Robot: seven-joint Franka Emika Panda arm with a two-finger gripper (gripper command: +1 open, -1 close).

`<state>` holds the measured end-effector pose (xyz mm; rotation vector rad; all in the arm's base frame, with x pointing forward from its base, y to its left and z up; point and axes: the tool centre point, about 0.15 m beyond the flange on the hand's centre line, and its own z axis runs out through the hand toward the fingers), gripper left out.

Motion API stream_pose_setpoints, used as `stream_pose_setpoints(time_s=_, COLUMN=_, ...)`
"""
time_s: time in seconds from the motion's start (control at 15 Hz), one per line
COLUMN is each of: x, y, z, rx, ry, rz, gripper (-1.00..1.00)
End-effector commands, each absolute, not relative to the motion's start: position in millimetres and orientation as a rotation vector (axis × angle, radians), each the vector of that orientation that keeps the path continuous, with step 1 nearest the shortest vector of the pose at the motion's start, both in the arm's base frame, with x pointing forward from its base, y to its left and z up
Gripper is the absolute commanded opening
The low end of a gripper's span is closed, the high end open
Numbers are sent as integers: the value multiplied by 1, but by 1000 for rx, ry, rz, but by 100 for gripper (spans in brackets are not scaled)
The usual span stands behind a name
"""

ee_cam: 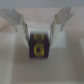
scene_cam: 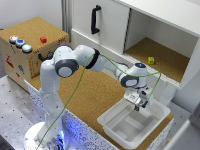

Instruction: Store the purple block inside the box

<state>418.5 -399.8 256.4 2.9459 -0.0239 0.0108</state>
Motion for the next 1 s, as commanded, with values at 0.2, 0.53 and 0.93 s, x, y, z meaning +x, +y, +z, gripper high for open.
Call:
stream_pose_setpoints(time_s=0.2, x=422, y=-378, z=345, rx=3071, ry=-7, rz=297, gripper=100)
stream_pose_setpoints(time_s=0.53, x=450, y=-334, z=424, rx=3115, ry=60, rz=613, gripper=100)
stream_pose_setpoints(time_s=0.93, x=519, y=-287, z=493, rx=3014, ry=164, rz=963, gripper=100)
